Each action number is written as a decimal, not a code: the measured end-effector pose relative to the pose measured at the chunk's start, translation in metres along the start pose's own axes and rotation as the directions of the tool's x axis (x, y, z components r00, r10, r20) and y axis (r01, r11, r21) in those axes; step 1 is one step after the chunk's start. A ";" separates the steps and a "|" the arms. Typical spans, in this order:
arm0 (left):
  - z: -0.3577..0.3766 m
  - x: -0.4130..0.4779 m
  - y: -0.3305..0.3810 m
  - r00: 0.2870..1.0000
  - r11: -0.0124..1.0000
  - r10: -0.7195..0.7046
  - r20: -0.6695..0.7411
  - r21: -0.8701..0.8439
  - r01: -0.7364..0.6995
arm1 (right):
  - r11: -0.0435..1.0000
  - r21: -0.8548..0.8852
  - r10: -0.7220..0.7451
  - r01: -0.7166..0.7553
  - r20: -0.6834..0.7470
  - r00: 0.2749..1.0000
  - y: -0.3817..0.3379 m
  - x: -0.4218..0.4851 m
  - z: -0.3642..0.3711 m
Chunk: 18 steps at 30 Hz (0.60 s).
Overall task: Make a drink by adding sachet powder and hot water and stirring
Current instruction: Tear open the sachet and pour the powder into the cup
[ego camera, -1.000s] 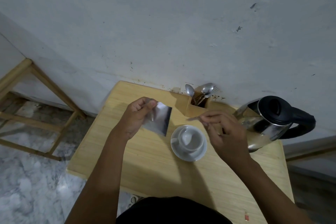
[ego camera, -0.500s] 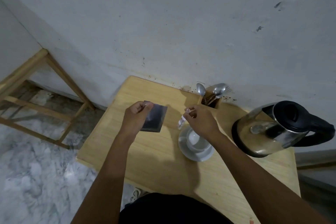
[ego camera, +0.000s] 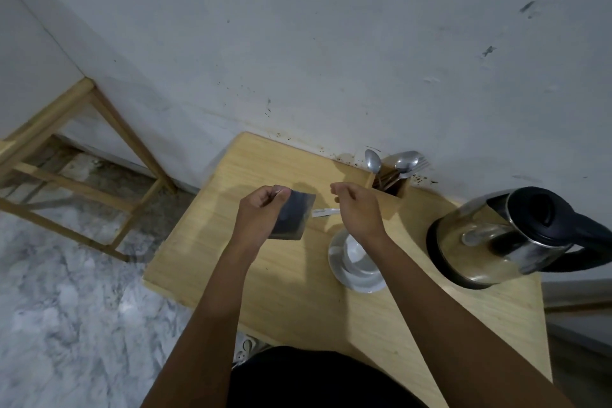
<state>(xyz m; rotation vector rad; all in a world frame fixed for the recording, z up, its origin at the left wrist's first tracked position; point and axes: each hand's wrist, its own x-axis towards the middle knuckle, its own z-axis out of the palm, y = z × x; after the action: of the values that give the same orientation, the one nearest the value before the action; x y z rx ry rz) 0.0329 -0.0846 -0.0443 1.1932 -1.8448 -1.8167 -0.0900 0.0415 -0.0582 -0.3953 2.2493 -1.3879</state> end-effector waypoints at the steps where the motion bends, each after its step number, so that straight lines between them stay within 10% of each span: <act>1: 0.002 0.000 0.000 1.000 1.000 -0.006 0.009 0.006 0.006 | 0.999 0.048 0.016 -0.017 0.018 1.000 -0.001 -0.006 -0.003; 7: 0.023 -0.005 0.006 0.997 0.992 -0.041 0.070 -0.117 0.049 | 0.987 0.154 0.005 -0.048 0.272 0.962 0.003 -0.038 -0.024; 18: 0.076 -0.020 0.011 0.954 0.995 -0.016 0.301 0.097 -0.014 | 0.995 0.102 0.005 0.002 -0.074 0.997 0.049 -0.062 -0.072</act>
<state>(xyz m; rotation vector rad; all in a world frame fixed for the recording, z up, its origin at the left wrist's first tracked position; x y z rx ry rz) -0.0118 -0.0197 -0.0399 0.9908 -2.1184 -2.0230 -0.0753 0.1475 -0.0595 -0.3128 2.2250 -1.5325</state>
